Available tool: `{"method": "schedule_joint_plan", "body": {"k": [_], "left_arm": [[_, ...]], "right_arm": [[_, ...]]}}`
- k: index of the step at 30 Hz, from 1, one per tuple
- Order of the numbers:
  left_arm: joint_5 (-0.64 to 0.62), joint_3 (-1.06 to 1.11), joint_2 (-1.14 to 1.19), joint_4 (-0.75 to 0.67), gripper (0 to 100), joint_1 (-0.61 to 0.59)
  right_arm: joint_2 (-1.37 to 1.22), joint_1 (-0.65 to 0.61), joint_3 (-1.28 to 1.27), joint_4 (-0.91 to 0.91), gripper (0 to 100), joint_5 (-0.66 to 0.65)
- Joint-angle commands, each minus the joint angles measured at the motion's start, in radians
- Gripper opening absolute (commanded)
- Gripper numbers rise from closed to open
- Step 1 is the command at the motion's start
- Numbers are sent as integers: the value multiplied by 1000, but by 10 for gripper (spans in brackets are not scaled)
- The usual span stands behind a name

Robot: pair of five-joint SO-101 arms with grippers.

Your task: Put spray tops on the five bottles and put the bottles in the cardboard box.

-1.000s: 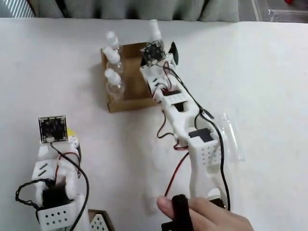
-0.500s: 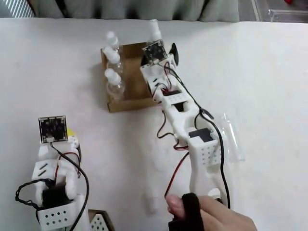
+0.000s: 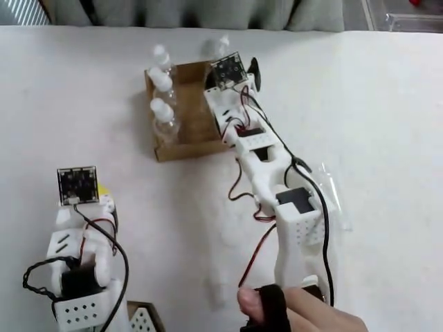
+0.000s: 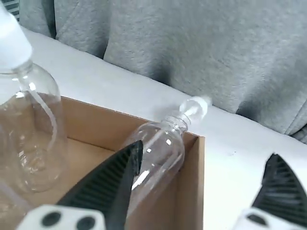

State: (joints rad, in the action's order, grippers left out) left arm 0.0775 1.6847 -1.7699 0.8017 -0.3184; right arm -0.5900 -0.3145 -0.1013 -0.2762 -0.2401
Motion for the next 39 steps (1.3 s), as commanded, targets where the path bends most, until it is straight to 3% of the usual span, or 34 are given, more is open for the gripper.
{"method": "schedule_joint_plan", "body": {"k": [1,8,15,20,23,30,39], "left_arm": [[9,-3,-5,-31,28,21],[9,-3,-5,-31,28,22],[9,-3,-5,-31,28,25],[9,-2,-5,-31,28,25],[9,-2,-5,-31,28,25],[9,-2,-5,-29,28,25],[9,-2,-5,-29,28,25]], "right_arm": [[68,5,11,-22,343,6],[85,22,15,-13,341,15],[154,25,15,140,338,17],[182,48,66,248,185,135],[157,71,173,398,118,141],[-7,87,477,745,221,150],[-200,85,743,946,210,141]]}}
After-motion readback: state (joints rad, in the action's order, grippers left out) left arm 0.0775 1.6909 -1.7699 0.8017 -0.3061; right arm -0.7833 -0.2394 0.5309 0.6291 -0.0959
